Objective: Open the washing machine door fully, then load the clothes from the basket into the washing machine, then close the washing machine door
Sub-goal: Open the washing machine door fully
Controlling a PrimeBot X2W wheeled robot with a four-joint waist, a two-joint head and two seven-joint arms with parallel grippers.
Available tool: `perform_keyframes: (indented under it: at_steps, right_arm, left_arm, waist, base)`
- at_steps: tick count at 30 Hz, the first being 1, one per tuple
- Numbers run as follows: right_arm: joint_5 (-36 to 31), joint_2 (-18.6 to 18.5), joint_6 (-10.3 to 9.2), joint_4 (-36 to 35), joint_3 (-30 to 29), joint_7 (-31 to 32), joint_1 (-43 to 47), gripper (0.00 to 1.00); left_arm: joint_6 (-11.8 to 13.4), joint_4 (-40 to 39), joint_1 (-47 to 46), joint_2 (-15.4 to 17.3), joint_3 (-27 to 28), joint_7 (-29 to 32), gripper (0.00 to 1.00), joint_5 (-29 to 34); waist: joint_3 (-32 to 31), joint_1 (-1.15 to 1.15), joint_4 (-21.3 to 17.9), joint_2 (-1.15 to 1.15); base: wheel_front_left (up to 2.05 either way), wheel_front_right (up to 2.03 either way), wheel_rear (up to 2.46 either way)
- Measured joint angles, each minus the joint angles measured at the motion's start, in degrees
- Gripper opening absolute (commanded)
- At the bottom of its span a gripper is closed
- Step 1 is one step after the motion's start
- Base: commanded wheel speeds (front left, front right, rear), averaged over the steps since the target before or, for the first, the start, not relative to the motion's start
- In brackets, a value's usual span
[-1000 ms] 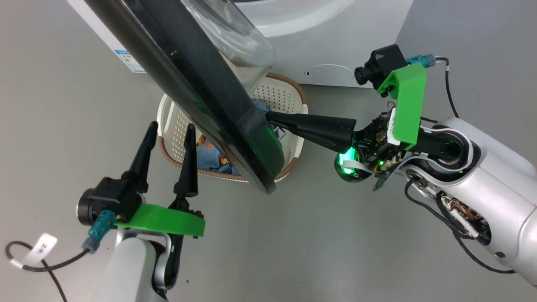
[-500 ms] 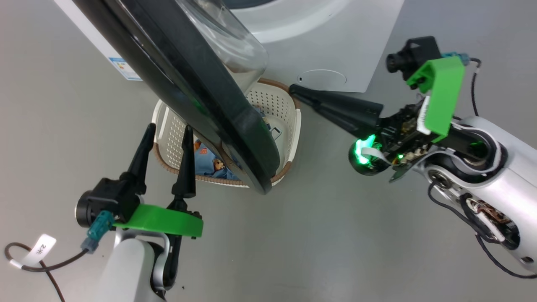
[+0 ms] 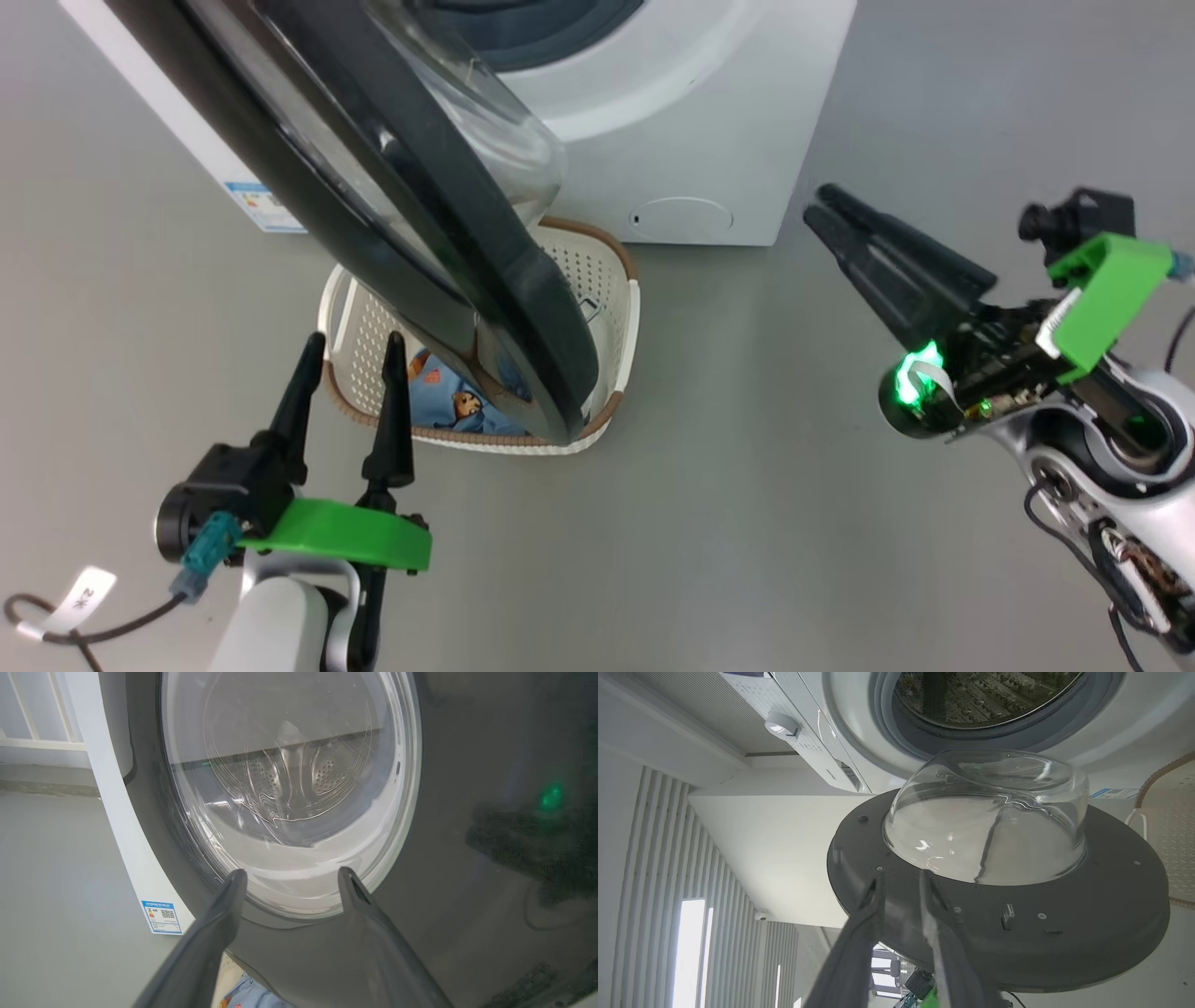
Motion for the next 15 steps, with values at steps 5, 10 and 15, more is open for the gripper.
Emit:
perform_keyframes:
  at_steps: [5,10,15]
  right_arm:
    - [-4.11,1.85,0.0,0.11,-6.14,-3.56,5.95,1.0]
    - [-12.43,3.37,0.0,0.98,-11.72,-8.87,10.76,1.0]
    - [-22.36,4.37,0.0,2.19,-16.31,-16.46,14.75,1.0]
  left_arm:
    - [-0.49,0.43,1.16,0.01,1.05,-0.01,1.0,0.19]
    - [-0.92,0.87,2.2,0.0,1.89,0.0,1.0,0.69]
    - [-1.01,1.14,2.95,0.03,2.43,0.0,1.0,0.77]
  waist:
    - [-1.64,0.0,-1.13,0.0]
    - [-3.18,0.0,-2.3,0.0]
    - [-4.58,0.0,-3.21,0.0]
  base:
    - [0.0,0.0,0.0]
    - [0.0,0.0,0.0]
    - [0.0,0.0,0.0]
